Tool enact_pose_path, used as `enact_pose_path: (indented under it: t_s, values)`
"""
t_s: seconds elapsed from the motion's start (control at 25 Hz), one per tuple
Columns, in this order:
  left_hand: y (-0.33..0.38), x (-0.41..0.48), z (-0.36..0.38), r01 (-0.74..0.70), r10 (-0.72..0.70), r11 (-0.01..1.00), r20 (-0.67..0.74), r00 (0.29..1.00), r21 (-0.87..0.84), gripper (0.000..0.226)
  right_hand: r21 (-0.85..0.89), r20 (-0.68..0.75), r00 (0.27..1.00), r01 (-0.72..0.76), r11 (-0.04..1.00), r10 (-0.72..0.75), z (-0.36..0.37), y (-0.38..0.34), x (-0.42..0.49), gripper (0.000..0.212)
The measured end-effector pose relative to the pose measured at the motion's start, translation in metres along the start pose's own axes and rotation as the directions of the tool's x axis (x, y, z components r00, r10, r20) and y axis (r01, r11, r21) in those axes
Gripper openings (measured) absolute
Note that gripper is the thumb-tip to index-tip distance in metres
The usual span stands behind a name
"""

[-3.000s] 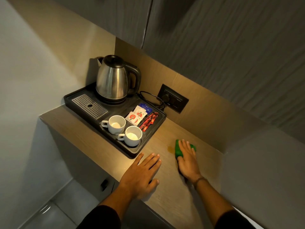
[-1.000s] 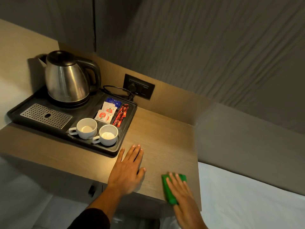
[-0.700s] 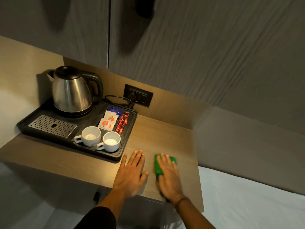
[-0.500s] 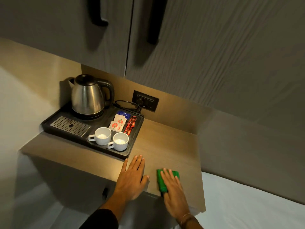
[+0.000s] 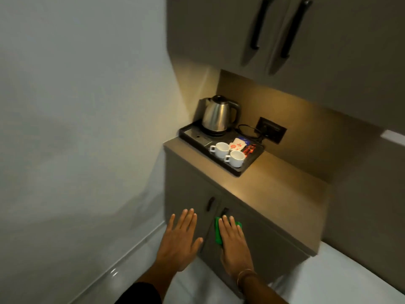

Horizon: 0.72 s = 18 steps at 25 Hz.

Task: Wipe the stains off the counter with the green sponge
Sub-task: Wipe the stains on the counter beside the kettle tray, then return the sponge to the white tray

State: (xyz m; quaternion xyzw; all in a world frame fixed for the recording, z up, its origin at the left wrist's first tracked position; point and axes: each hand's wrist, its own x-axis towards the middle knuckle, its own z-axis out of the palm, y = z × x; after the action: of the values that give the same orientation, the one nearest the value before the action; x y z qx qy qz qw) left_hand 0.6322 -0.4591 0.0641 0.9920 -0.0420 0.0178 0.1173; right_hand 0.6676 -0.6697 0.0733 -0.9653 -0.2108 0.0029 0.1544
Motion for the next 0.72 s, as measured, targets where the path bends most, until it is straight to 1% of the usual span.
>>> enact_pose_path:
  t_s: [0.08, 0.16, 0.24, 0.32, 0.44, 0.52, 0.6, 0.68, 0.72]
  values:
    - [-0.028, -0.069, -0.004, 0.121, -0.121, 0.993, 0.010, 0.993, 0.009, 0.078, 0.042, 0.064, 0.995, 0.080, 0.996, -0.082, 0.022, -0.047, -0.024, 0.084]
    - [-0.057, -0.142, -0.006, 0.238, -0.238, 0.970, -0.024, 0.971, 0.042, 0.079, 0.057, 0.108, 0.981, 0.153, 0.987, -0.158, 0.041, -0.101, -0.048, 0.080]
    - [-0.087, -0.211, -0.015, 0.359, -0.357, 0.932, -0.041, 0.933, 0.048, 0.080, 0.077, 0.139, 0.959, 0.238, 0.968, -0.247, 0.061, -0.156, -0.067, 0.078]
    - [-0.114, -0.273, -0.028, 0.466, -0.465, 0.883, -0.041, 0.885, 0.050, 0.080, 0.101, 0.189, 0.921, 0.326, 0.940, -0.340, 0.077, -0.213, -0.084, 0.077]
    - [-0.156, -0.363, -0.042, 0.638, -0.636, 0.767, -0.057, 0.770, 0.064, 0.080, 0.151, 0.224, 0.843, 0.466, 0.872, -0.490, 0.107, -0.305, -0.113, 0.076]
    - [-0.181, -0.417, -0.050, 0.690, -0.686, 0.722, -0.081, 0.723, 0.044, 0.083, 0.185, 0.235, 0.768, 0.566, 0.803, -0.596, 0.127, -0.362, -0.132, 0.077]
    - [-0.203, -0.467, -0.054, 0.733, -0.726, 0.680, -0.139, 0.674, 0.005, 0.091, 0.203, 0.254, 0.693, 0.643, 0.738, -0.674, 0.150, -0.419, -0.152, 0.079]
    - [-0.231, -0.521, -0.061, 0.801, -0.797, 0.599, -0.091, 0.597, -0.003, 0.098, 0.205, 0.264, 0.638, 0.696, 0.688, -0.724, 0.172, -0.478, -0.174, 0.080]
    - [-0.247, -0.544, -0.065, 0.819, -0.816, 0.573, -0.099, 0.570, -0.002, 0.096, 0.224, 0.266, 0.600, 0.723, 0.654, -0.754, 0.180, -0.507, -0.184, 0.080]
